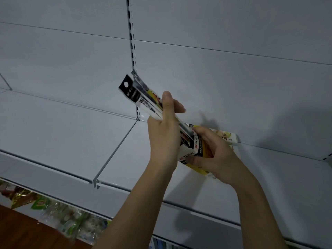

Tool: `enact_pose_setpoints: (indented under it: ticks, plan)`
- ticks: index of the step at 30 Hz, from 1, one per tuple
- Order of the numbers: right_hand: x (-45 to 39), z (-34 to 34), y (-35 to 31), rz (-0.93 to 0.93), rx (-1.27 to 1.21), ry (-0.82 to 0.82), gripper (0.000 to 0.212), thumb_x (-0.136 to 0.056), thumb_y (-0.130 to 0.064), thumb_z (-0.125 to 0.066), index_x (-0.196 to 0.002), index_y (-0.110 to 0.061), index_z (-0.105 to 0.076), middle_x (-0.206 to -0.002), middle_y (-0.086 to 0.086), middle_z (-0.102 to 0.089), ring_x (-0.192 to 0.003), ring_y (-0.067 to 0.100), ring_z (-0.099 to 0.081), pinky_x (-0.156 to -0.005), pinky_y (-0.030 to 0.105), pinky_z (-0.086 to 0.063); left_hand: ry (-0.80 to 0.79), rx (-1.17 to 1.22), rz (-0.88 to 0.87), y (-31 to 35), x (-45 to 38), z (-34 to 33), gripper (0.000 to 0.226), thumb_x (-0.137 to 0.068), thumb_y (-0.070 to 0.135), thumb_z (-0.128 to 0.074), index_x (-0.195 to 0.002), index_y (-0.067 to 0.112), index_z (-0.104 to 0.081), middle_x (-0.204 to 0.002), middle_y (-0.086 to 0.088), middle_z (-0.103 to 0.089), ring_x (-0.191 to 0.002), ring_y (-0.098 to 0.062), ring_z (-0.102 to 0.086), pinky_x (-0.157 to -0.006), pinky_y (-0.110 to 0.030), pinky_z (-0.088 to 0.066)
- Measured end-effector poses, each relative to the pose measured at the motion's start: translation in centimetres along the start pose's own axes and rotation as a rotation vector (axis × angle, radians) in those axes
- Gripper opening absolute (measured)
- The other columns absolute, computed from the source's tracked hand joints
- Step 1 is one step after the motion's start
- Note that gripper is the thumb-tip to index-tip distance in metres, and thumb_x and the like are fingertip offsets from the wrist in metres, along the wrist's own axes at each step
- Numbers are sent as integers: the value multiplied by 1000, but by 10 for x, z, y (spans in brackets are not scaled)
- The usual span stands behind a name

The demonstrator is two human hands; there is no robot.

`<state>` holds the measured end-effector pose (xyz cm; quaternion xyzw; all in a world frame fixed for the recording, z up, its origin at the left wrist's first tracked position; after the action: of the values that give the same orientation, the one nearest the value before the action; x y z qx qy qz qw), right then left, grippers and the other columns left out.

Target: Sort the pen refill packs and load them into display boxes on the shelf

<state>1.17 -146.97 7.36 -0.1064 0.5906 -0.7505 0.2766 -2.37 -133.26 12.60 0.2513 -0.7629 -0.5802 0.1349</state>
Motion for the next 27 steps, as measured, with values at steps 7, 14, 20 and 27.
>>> enact_pose_setpoints:
  ticks: [7, 14, 20, 27]
  plan:
    - [-1, -4, 0, -1, 28, -24, 56, -67, -28, -87, -112, -48, -61, -115, -8, -67, -109, 14, -64, -92, 36, -54, -51, -199, -15, -15, -9, 4, 28, -94, 43, -58, -82, 19, -66, -70, 10, -65, -69, -13, -68, -66, -38, -60]
    - [-4, -5, 2, -24, 7, -14, 53, -75, -14, -84, -119, -31, -60, -112, -5, -70, -105, 13, -67, -89, 36, -56, -220, -293, -95, -22, -3, 15, 52, -76, 28, -83, -116, 27, -50, -94, 2, -67, -82, -12, -71, -69, -39, -62]
    - [-7, 5, 4, 20, 8, 21, 58, -68, -25, -83, -120, -34, -60, -116, -1, -67, -111, 22, -63, -96, 51, -52, -323, -150, -78, 0, -5, 25, 19, -97, 37, -56, -109, 22, -57, -101, -10, -70, -79, -20, -73, -67, -37, -62]
    - [-10, 1, 4, 3, 100, 36, 55, -75, -14, -84, -116, -40, -60, -113, -8, -68, -109, 15, -63, -95, 48, -53, -340, -350, -31, -7, -18, 36, 16, -95, 25, -62, -90, 14, -73, -81, 1, -76, -68, -14, -71, -60, -34, -59]
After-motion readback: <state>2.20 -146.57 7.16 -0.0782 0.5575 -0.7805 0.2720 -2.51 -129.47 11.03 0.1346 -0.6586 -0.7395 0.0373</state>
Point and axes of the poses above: each hand's wrist, its own x-axis away from the middle knuckle, its own z-axis out of the back of the hand, y = z × x, the point moved 2 cm from there along -x, towards the middle knuckle
